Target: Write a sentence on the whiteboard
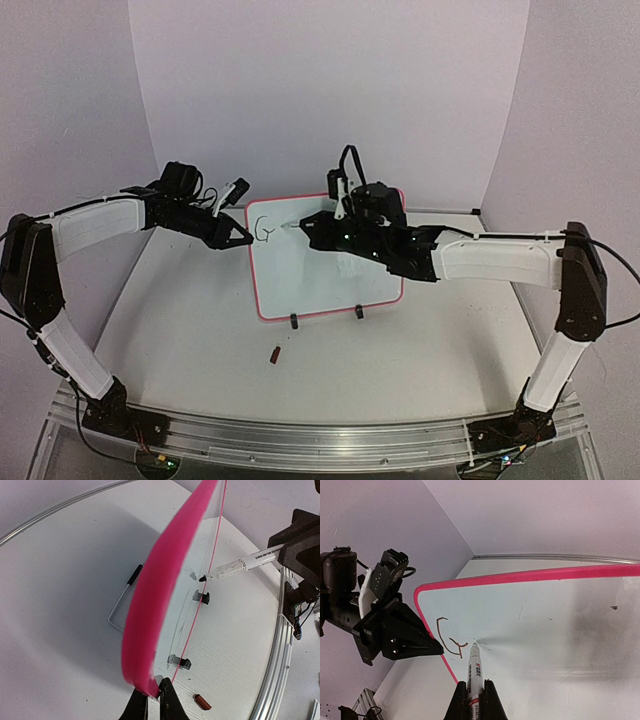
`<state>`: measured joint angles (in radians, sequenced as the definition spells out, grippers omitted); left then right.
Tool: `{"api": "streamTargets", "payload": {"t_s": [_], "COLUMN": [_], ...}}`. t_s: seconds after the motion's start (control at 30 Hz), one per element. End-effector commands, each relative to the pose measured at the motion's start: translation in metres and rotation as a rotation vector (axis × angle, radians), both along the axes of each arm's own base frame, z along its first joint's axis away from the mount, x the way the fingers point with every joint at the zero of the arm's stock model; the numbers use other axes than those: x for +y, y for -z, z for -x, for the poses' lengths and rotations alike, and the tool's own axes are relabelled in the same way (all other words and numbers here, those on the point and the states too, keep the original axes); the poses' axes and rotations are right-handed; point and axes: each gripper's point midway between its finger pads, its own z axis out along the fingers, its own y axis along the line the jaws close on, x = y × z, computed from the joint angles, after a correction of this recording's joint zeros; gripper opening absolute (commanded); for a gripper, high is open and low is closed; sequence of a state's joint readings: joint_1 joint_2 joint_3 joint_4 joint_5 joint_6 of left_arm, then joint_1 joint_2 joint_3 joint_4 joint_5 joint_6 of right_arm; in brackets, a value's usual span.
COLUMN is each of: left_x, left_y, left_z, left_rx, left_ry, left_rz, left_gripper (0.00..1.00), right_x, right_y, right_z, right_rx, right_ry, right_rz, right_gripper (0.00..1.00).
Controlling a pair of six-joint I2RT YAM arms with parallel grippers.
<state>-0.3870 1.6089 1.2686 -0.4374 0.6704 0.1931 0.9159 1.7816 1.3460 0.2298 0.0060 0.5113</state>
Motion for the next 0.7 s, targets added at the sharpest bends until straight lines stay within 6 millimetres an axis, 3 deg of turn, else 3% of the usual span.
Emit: {"api": "streamTargets", "payload": {"t_s": [0.0,0.3,0.67], "left_x": [0.007,0.006,0.006], "left_y": [-0.003,-0.002,-0.002], "left_z": [-0.007,-0.007,-0.007], "left_rx": [-0.063,-0.061,-0.061], "left_ry": [-0.027,-0.026,-0.024], "left_rz": [-0.055,-0.056,-0.055], "left_gripper": [0.00,0.00,0.00], "right_x": [0.001,0.011,0.004], "right_y": [-0.004,0.001,0.025], "right_z": [-0.009,-0.008,-0.003], "right_rx": [-0.003,0.005,0.056], "right_ry": [0.019,-0.023,-0.018], "right_rz": [-0.020,-0.008,0.043], "right_gripper": [0.00,0.00,0.00]}}
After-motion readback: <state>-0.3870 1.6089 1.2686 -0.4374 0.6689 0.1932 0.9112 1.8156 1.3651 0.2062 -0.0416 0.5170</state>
